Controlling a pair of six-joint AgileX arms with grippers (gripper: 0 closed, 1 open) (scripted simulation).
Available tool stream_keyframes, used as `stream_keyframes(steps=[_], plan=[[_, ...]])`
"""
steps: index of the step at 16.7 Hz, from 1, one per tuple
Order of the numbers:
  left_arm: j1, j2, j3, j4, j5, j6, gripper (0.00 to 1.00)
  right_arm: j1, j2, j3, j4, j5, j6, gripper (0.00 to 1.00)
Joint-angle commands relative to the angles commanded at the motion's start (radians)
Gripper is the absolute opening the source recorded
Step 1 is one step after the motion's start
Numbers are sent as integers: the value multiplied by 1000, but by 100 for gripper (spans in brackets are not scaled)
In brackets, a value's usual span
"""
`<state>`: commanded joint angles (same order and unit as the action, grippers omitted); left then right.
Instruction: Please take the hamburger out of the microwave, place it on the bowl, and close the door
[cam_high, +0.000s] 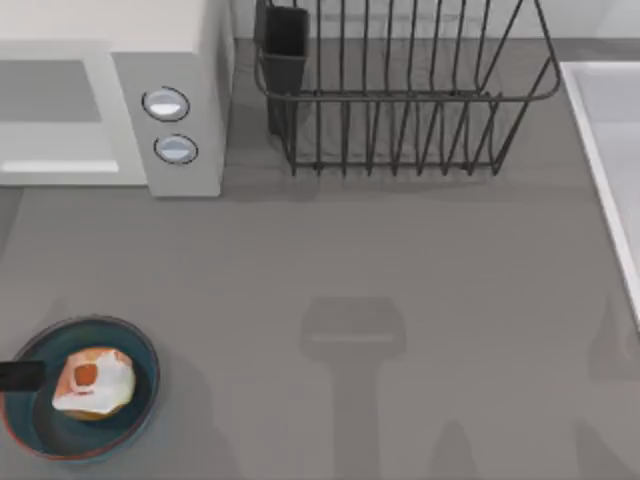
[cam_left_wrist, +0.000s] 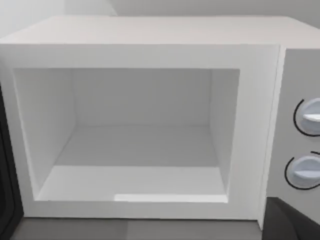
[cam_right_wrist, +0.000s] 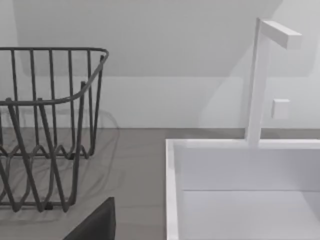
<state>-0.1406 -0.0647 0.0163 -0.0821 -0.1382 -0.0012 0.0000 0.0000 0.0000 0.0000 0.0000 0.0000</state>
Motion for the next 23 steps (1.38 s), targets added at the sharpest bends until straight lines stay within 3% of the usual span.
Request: stream_keyframes(steps=[4, 9, 13, 18, 23], plan=[[-110, 126, 13, 114, -111, 2, 0, 0, 0, 0, 0, 0, 0, 100], [-111, 126, 9, 116, -112, 1, 0, 0, 0, 0, 0, 0, 0, 100], [-21, 40, -1, 39, -21, 0, 0, 0, 0, 0, 0, 0, 0, 100], [179, -101, -21, -81, 179, -1, 0, 0, 0, 0, 0, 0, 0, 100], [199, -116, -20, -95, 199, -1, 0, 0, 0, 0, 0, 0, 0, 100]])
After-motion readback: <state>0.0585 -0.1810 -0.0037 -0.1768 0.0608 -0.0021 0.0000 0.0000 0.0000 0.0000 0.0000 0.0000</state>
